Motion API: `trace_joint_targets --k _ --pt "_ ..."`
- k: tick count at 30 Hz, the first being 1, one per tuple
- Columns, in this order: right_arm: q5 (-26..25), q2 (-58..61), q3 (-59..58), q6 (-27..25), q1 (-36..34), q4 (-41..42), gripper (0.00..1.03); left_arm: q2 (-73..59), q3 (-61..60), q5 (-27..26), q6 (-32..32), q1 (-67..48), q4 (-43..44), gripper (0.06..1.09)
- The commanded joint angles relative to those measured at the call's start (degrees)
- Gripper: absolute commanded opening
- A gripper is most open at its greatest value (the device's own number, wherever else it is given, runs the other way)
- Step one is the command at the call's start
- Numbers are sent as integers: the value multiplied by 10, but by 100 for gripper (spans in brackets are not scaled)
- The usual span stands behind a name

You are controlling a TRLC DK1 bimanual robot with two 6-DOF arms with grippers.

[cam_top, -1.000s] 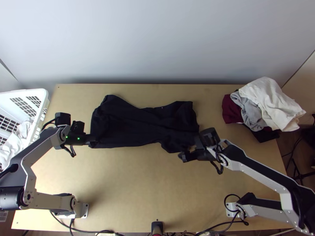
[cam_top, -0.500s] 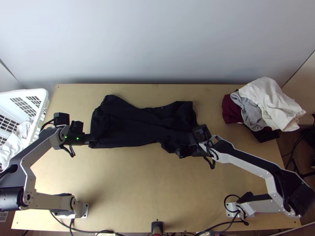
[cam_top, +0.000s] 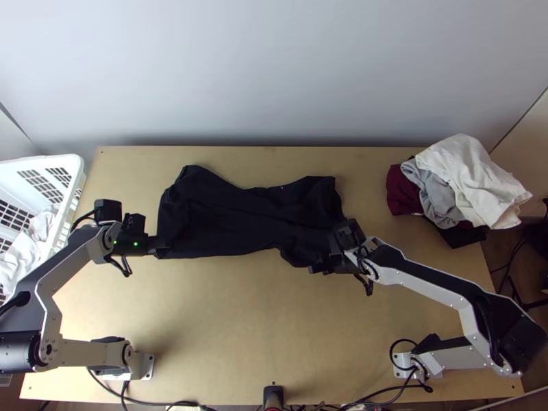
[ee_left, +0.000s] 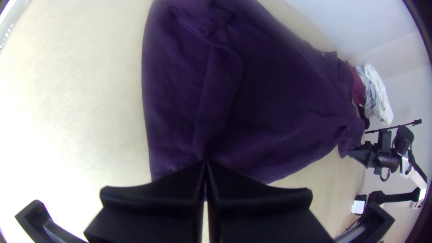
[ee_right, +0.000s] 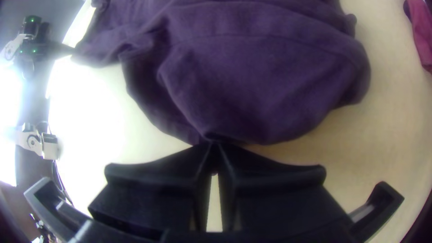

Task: Fold the t-shirt

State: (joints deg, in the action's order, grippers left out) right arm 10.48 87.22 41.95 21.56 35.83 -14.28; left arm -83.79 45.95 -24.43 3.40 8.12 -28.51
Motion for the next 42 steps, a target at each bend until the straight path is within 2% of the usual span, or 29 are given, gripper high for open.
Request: trace_joint_targets --k 1,10,14,19,28,37,42 --pt "-14 -40 -4 -2 1 0 3 10 -11 -1 -7 8 7 10" --pt "-18 -75 16 5 12 -45 3 50 -14 -15 -33 14 -1 10" --pt "-17 -109 66 3 14 -149 3 87 3 -16 -32 22 -37 10" --pt "-16 -142 113 6 11 -213 3 158 9 -27 -25 28 -79 10" --pt "-10 -186 190 9 -23 -238 3 198 57 -30 -36 46 -134 10" --pt "11 -174 328 8 -81 -188 3 164 176 -29 -146 49 -130 10" --pt "29 -137 345 3 -103 -152 3 102 235 -29 -190 33 -124 10"
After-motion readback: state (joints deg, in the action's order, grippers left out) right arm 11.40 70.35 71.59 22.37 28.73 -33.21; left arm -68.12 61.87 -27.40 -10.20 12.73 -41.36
